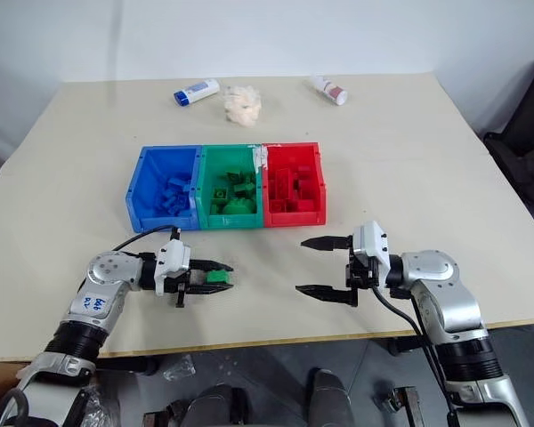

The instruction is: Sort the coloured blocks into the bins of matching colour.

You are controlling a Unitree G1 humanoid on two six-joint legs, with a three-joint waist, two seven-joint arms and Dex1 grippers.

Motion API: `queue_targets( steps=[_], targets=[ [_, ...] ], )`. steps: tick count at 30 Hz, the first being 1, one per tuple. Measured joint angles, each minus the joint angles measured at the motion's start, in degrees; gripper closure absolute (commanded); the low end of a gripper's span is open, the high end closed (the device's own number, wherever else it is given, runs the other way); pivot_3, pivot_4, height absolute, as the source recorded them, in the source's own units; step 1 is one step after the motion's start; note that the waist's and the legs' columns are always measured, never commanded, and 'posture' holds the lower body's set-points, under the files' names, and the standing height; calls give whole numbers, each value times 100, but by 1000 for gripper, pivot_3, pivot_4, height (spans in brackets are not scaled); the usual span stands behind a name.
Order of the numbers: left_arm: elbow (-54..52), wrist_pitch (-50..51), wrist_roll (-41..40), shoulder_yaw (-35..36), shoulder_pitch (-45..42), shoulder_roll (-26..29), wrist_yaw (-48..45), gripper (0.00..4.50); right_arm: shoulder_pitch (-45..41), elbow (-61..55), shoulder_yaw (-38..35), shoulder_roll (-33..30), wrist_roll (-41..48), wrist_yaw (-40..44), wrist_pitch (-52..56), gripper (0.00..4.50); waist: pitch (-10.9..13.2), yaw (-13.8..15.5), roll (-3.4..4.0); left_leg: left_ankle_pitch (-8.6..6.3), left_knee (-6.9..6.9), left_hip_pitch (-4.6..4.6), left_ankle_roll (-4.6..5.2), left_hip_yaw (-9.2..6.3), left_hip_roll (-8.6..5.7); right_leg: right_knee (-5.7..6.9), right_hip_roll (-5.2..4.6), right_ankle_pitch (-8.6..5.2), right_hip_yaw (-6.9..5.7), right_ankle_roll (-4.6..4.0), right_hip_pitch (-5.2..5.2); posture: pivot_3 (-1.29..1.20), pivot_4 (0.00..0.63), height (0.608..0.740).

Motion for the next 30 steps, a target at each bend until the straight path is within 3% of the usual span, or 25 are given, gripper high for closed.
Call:
queue_targets(
  steps=[8, 15, 24, 30],
  targets=[
    [-80, 234, -80, 65, -268, 0, 82, 3550, -1, 0, -193, 137, 185, -313, 12, 0, 0, 11, -1, 0, 0, -1, 0, -1, 0, -1, 0, 0, 1, 0, 1, 0, 150, 740],
    [-62, 703, -57, 378, -1400, -39, 926, 3550, -31, -35, -307, 310, 399, -622, 51, 0, 2, 21, -3, 1, 2, -1, 2, -2, -3, -3, 0, 2, 2, 3, 5, 0, 150, 740],
    [1615, 128, 311, 382, -2689, -511, 1395, 3550, -181, -138, -516, 656, 488, -1261, 82, 0, 3, 2, -5, 2, 1, -1, 2, 0, -5, -5, 1, 2, 1, 4, 4, 0, 150, 740],
    [2760, -290, 582, 370, -3170, -676, 1554, 1577, -259, -82, -610, 656, 369, -1480, -12, 0, 5, 5, -9, 1, -3, -5, 2, 0, -6, -12, 2, 3, 0, 5, 3, 0, 150, 740]
  ],
)
